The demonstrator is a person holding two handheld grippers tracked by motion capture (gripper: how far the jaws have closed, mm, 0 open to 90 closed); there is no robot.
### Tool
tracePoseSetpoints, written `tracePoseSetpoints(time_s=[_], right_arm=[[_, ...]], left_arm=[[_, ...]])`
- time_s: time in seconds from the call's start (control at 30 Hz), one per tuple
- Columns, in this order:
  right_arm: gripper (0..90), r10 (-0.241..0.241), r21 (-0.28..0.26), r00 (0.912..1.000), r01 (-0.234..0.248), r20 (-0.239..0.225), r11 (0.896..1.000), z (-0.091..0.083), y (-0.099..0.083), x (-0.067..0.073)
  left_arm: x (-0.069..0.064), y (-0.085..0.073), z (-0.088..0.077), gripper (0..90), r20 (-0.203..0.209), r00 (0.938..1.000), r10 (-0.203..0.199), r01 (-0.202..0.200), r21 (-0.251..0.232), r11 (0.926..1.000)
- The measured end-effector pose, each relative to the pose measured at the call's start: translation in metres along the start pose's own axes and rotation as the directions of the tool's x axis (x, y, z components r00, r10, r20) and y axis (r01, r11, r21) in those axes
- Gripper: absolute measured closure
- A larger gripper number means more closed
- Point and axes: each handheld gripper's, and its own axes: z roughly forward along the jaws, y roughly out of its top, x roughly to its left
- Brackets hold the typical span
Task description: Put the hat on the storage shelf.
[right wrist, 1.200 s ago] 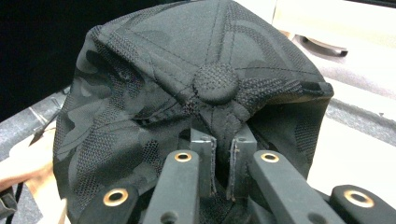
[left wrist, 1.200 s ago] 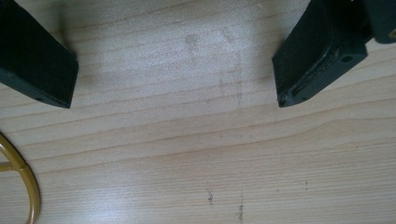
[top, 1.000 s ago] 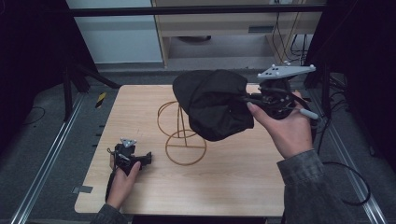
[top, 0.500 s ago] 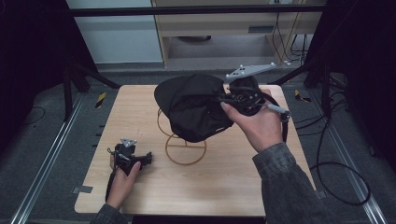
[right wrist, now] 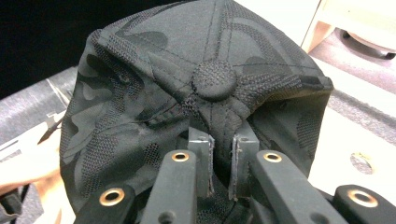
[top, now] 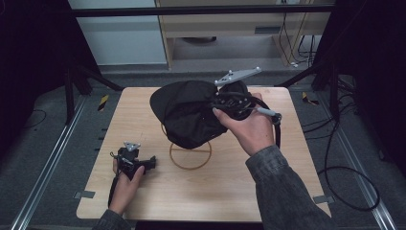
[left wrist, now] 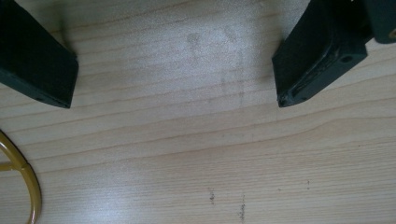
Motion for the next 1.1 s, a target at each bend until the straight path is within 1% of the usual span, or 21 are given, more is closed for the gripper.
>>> tracePoseSetpoints(time_s=[0.17,0.23,0.4,0.53,0.87,1.1], right_arm=[[82.3,-0.016,0.016,0.9998,0.015,0.014,1.000,0.010,-0.002,0.004],[82.2,-0.013,0.022,0.9998,0.013,0.013,1.000,0.013,-0.004,0.006],[81.6,-0.025,0.044,0.9996,0.024,0.014,0.999,0.024,-0.007,0.011],[81.2,-0.027,0.048,0.9995,0.026,0.015,0.999,0.031,-0.011,0.013],[80.4,-0.019,0.054,0.9997,0.018,0.018,0.998,0.044,-0.018,0.012],[80.1,-0.012,0.058,0.9998,0.011,0.017,0.998,0.048,-0.020,0.011]], left_arm=[[0.000,0.000,0.000,0.0,0.002,1.0000,0.000,0.000,-0.001,1.0000],[0.000,0.000,0.000,0.0,0.002,1.0000,0.000,0.000,-0.001,1.0000],[0.000,0.000,0.000,0.0,0.002,1.0000,0.000,0.000,-0.001,1.0000],[0.000,0.000,0.000,0.0,0.003,1.0000,0.001,-0.001,-0.001,1.0000],[0.000,0.000,0.000,0.0,0.002,1.0000,0.002,-0.002,-0.001,1.0000],[0.000,0.000,0.000,0.0,0.003,1.0000,0.001,-0.001,-0.001,1.0000]])
